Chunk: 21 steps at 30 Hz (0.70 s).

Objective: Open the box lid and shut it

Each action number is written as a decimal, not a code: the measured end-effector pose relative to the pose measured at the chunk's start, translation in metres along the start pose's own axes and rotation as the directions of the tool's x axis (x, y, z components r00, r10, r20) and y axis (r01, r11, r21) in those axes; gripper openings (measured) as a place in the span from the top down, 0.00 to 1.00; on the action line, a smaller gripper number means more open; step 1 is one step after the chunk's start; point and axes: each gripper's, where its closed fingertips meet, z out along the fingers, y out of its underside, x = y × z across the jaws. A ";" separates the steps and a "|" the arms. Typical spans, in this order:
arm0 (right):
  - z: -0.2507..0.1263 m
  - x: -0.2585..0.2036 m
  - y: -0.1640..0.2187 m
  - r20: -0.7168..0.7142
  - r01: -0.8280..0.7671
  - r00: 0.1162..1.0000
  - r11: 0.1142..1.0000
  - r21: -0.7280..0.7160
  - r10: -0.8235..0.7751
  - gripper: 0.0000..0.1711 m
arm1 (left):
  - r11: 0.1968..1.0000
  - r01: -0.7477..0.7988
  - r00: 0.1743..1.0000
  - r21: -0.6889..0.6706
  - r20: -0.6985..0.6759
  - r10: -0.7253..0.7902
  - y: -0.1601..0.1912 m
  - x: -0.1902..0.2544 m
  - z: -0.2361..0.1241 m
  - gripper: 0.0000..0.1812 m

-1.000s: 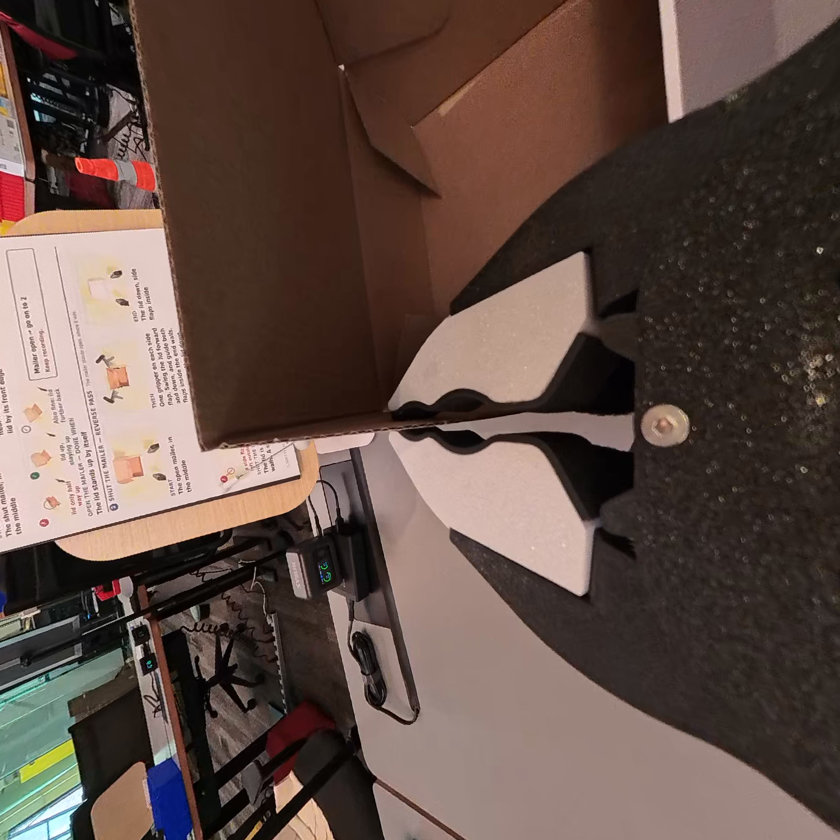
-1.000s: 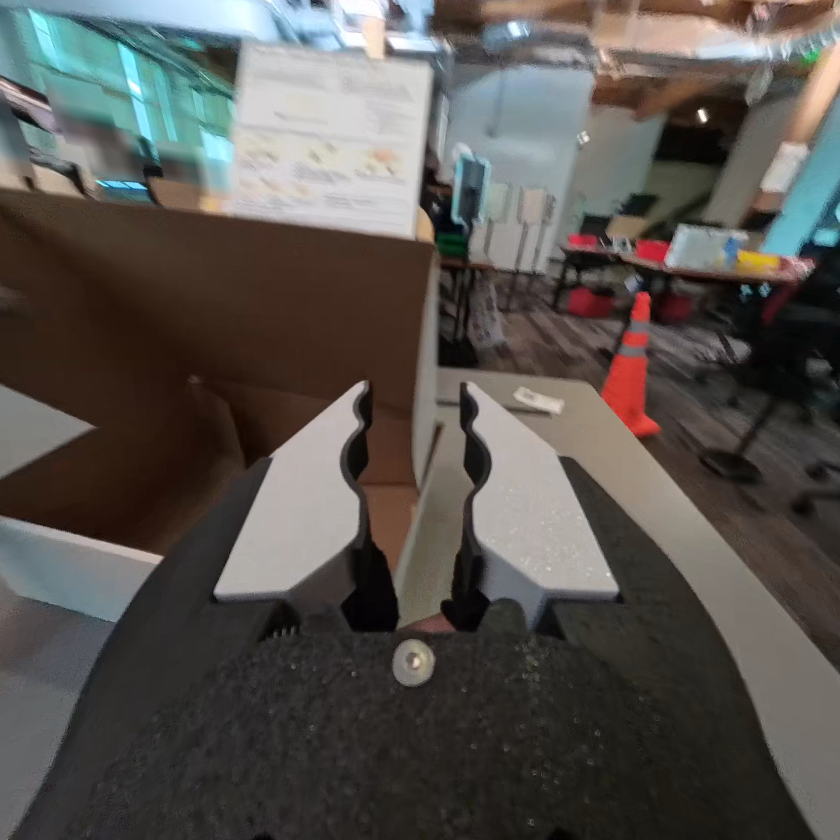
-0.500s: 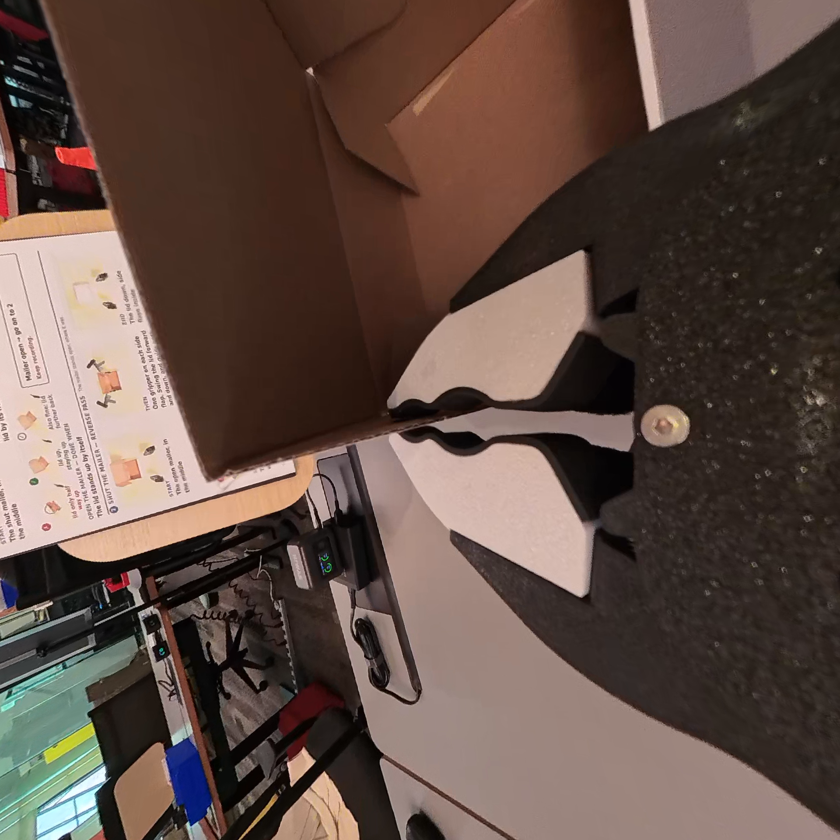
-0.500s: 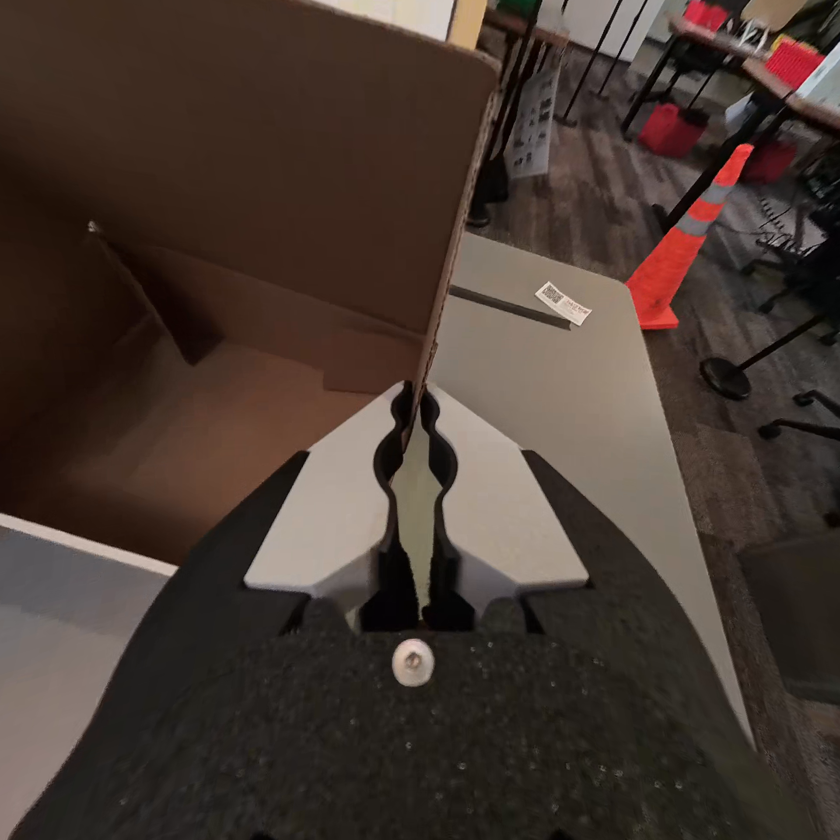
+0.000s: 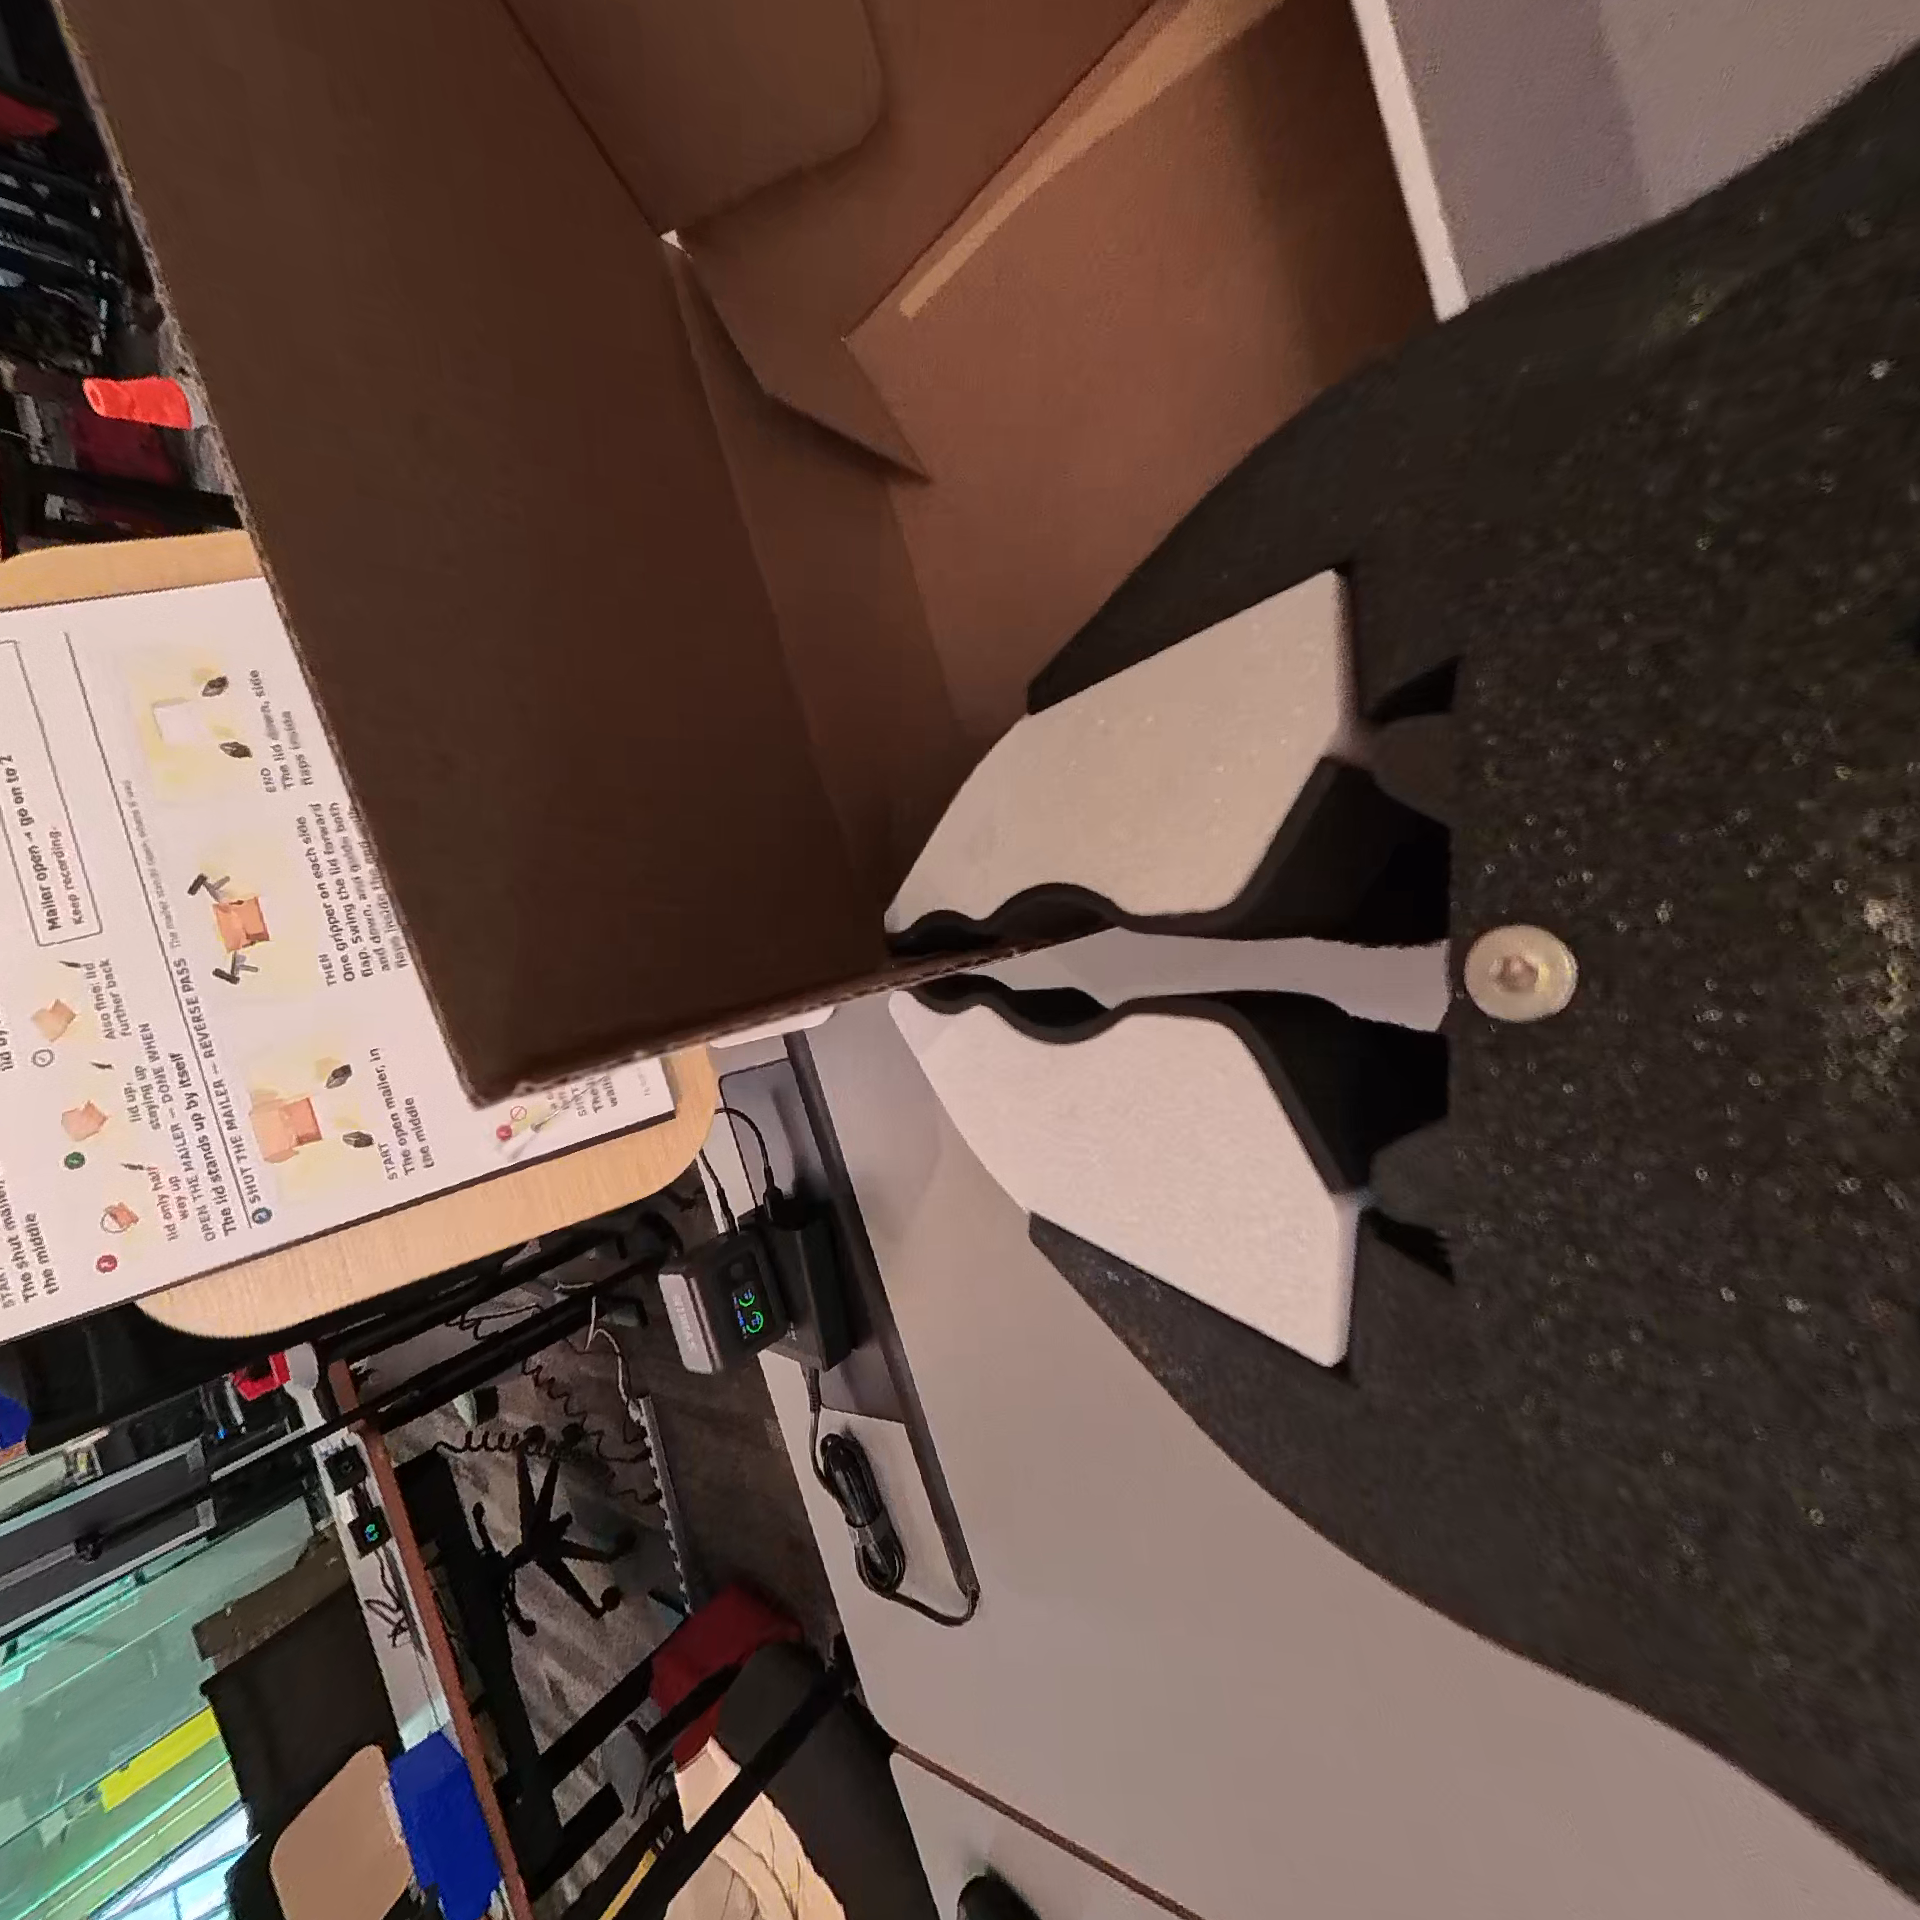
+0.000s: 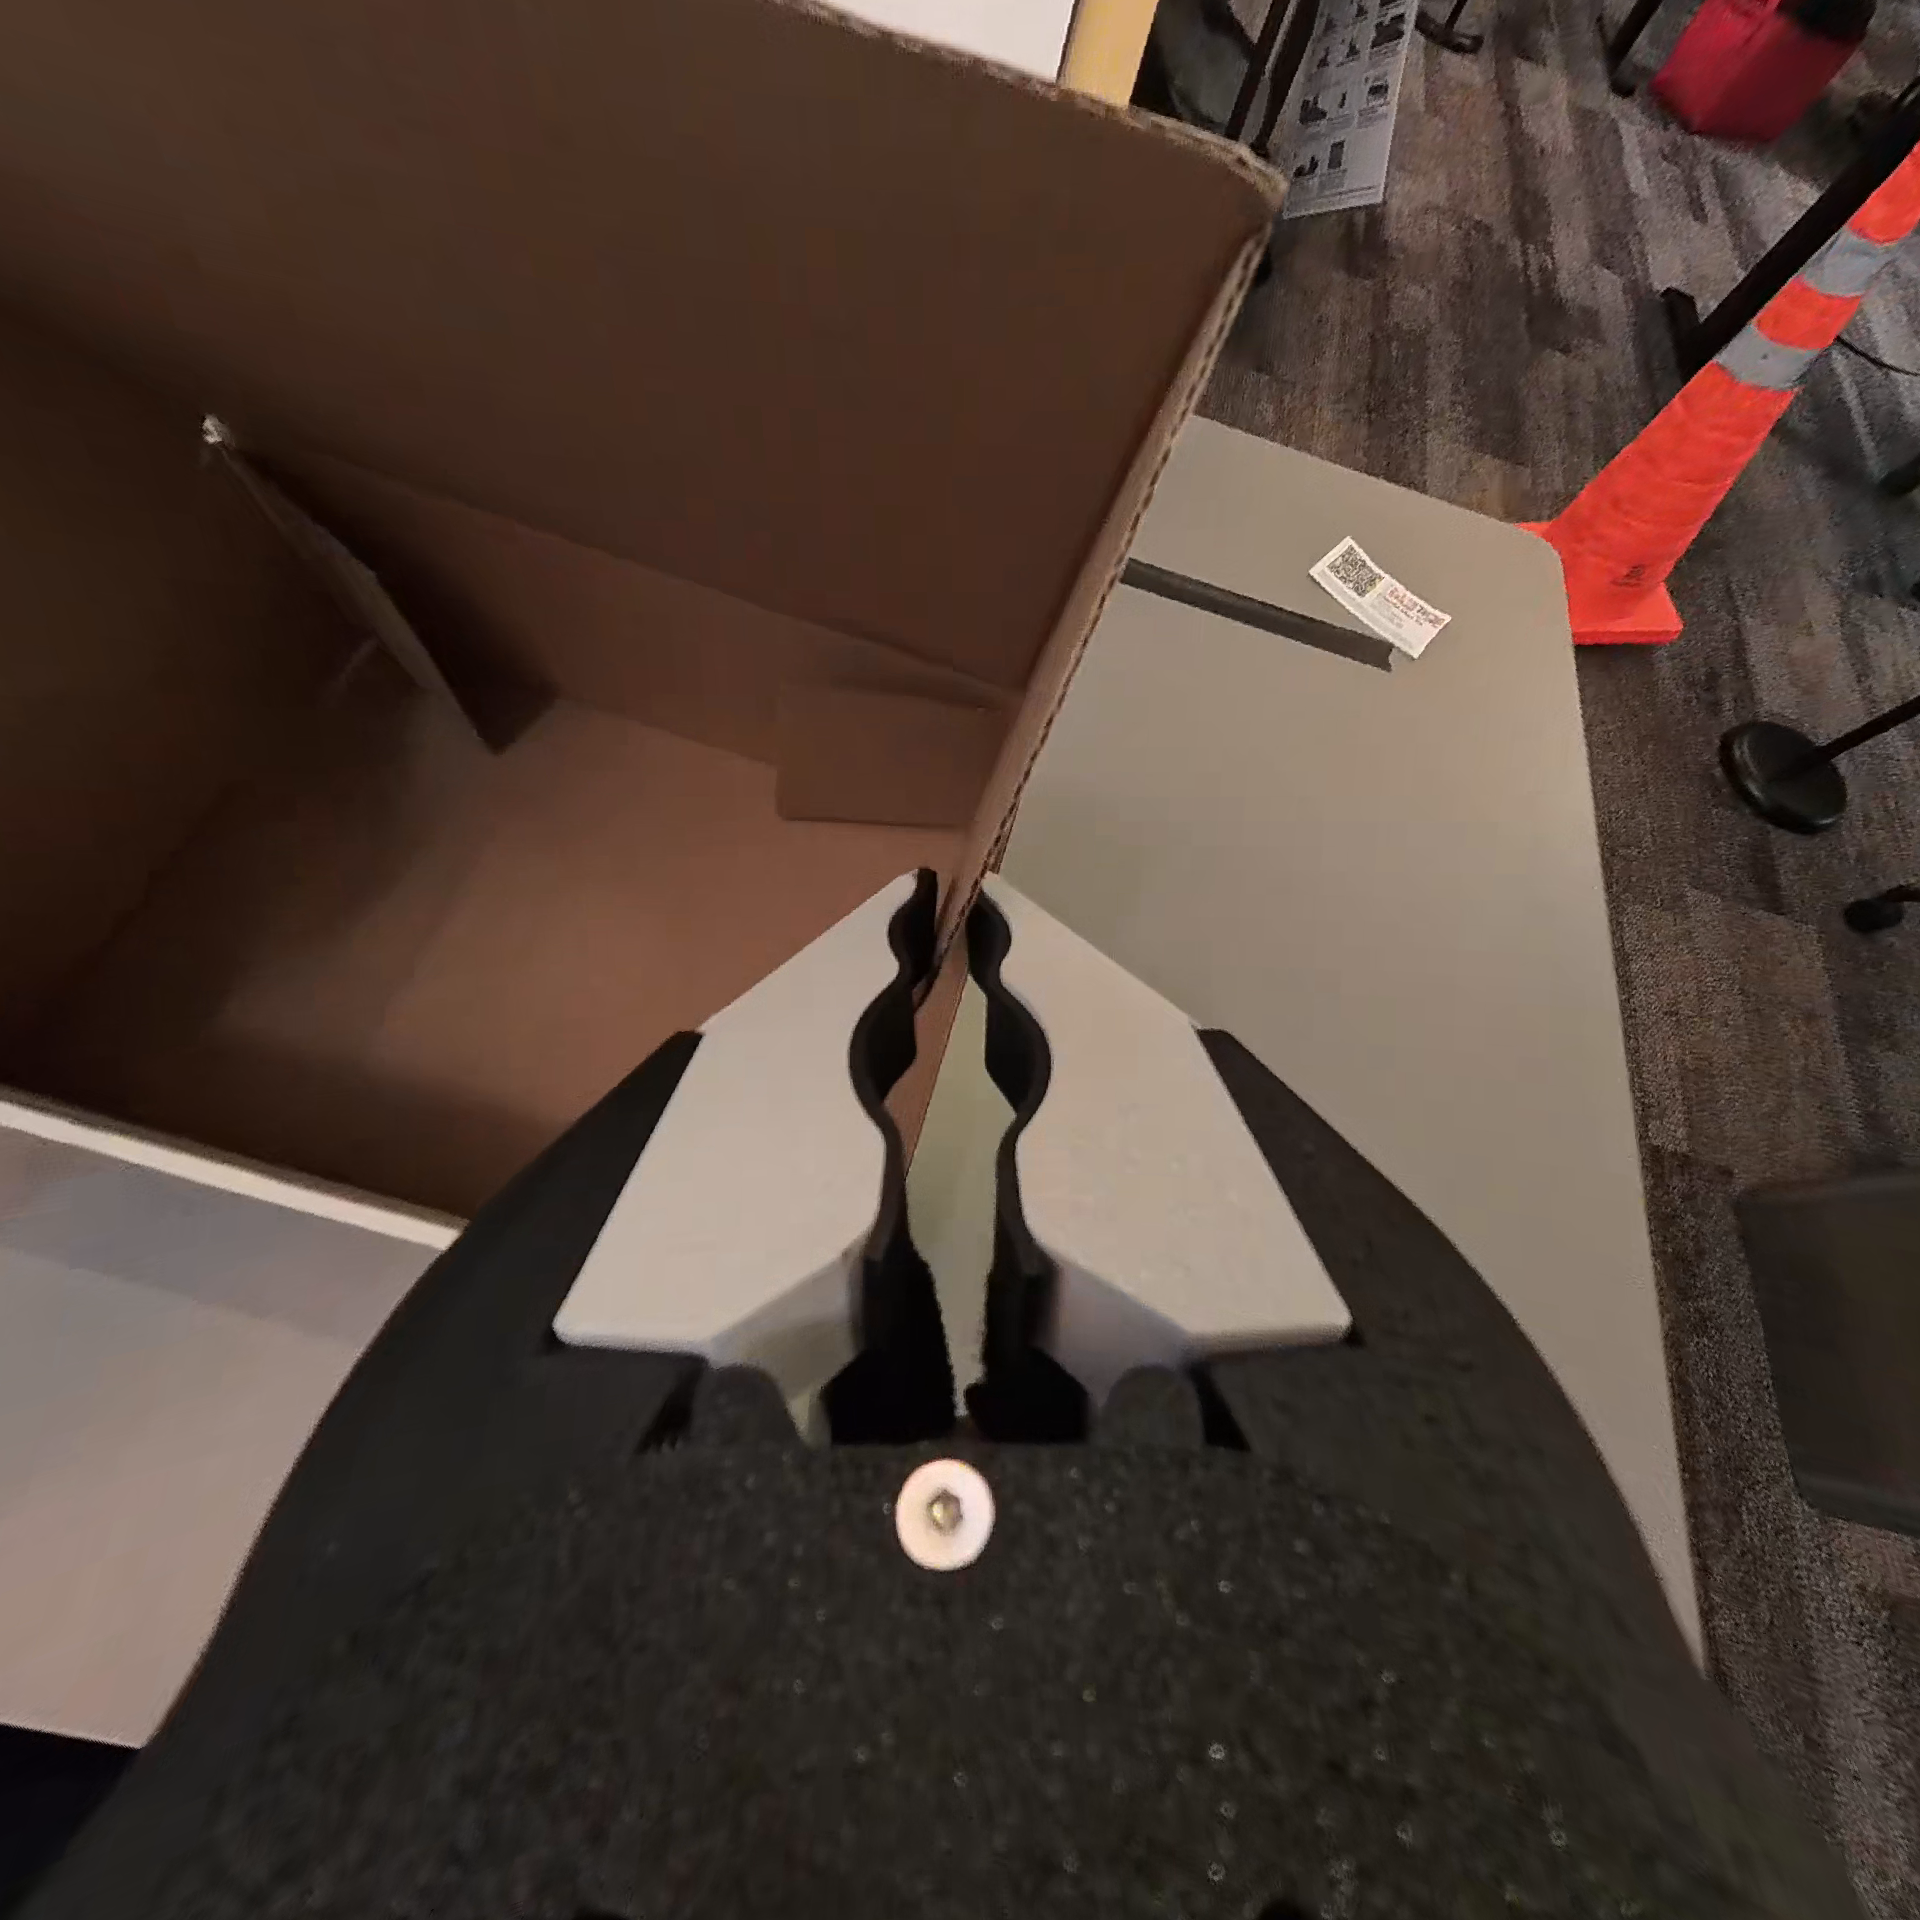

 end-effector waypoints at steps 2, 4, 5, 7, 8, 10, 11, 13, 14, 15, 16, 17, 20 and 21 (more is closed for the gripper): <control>0.000 0.000 0.006 -0.007 -0.007 1.000 1.000 0.009 0.007 0.98 | 1.000 0.002 1.000 0.007 0.003 -0.002 0.003 0.002 -0.002 0.98; 0.000 0.001 0.014 -0.010 -0.020 1.000 1.000 0.018 0.020 0.98 | 1.000 0.003 1.000 0.011 0.005 -0.003 0.008 0.004 -0.005 0.98; 0.001 0.001 0.018 -0.012 -0.023 1.000 0.999 0.024 0.024 0.98 | 1.000 0.004 1.000 0.014 0.006 -0.004 0.011 0.005 -0.006 0.98; 0.003 -0.001 0.030 -0.011 -0.036 0.999 0.999 0.030 0.036 0.98 | 1.000 0.003 1.000 0.017 0.008 -0.004 0.017 0.007 -0.009 0.98; 0.004 -0.002 0.036 -0.007 -0.044 0.999 0.998 0.032 0.044 0.98 | 1.000 -0.002 1.000 0.016 0.011 0.002 0.021 0.009 -0.010 0.98; 0.008 -0.005 0.051 -0.006 -0.058 0.998 0.998 0.033 0.058 0.98 | 1.000 -0.015 1.000 0.011 0.012 0.015 0.030 0.012 -0.013 0.98; 0.010 -0.007 0.058 -0.003 -0.064 0.998 0.997 0.036 0.064 0.98 | 1.000 -0.018 1.000 0.005 0.008 0.018 0.035 0.014 -0.013 0.98; 0.013 -0.010 0.067 -0.001 -0.076 0.997 0.995 0.057 0.076 0.98 | 1.000 -0.019 1.000 -0.004 -0.009 0.019 0.044 0.018 -0.014 0.98; 0.014 -0.010 0.069 -0.003 -0.078 0.997 0.994 0.074 0.078 0.98 | 1.000 -0.017 1.000 -0.006 -0.022 0.017 0.048 0.019 -0.015 0.97; 0.012 -0.010 0.068 0.002 -0.073 0.997 0.992 0.105 0.074 0.98 | 1.000 -0.012 0.999 -0.011 -0.041 0.011 0.052 0.021 -0.016 0.96; 0.009 -0.012 0.067 0.019 -0.066 0.998 0.988 0.140 0.064 0.96 | 1.000 0.001 0.998 -0.018 -0.069 -0.002 0.056 0.024 -0.018 0.95; 0.006 -0.015 0.067 0.052 -0.057 0.997 0.984 0.167 0.049 0.92 | 0.999 0.023 0.995 -0.024 -0.101 -0.025 0.059 0.026 -0.021 0.95; -0.015 -0.031 0.071 0.246 -0.105 0.968 0.973 0.204 0.053 0.80 | 0.992 0.127 0.966 -0.012 -0.227 -0.126 0.056 0.030 -0.039 0.86; -0.026 -0.032 0.070 0.301 -0.139 0.951 0.967 0.215 0.070 0.80 | 0.985 0.172 0.951 -0.016 -0.258 -0.170 0.052 0.026 -0.046 0.83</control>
